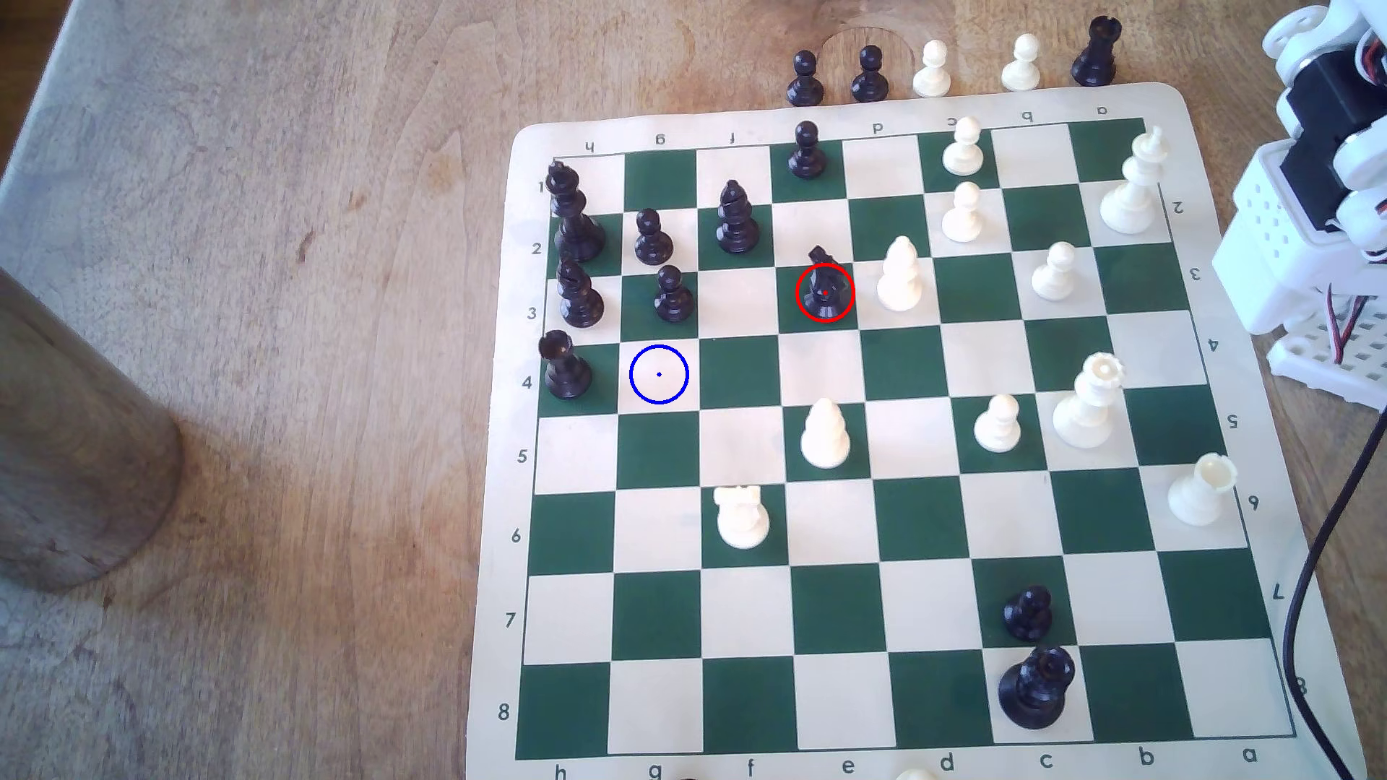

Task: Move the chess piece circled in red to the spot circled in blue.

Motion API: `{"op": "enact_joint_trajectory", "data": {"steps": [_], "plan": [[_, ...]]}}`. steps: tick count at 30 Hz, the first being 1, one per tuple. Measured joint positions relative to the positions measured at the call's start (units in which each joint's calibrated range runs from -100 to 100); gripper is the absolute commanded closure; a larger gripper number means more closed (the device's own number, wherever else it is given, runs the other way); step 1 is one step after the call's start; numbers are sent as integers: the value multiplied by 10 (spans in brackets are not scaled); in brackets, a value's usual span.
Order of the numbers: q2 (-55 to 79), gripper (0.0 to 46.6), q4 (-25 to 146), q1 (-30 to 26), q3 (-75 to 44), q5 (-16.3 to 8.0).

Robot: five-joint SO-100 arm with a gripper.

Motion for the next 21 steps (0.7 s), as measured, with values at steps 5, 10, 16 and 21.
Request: {"op": "enact_joint_trajectory", "data": {"steps": [5, 10, 16, 21], "plan": [[0, 464, 62, 63, -18, 2], [2, 464, 283, 132, -129, 2], [3, 464, 565, 153, -250, 0], [3, 464, 767, 173, -296, 1]]}}
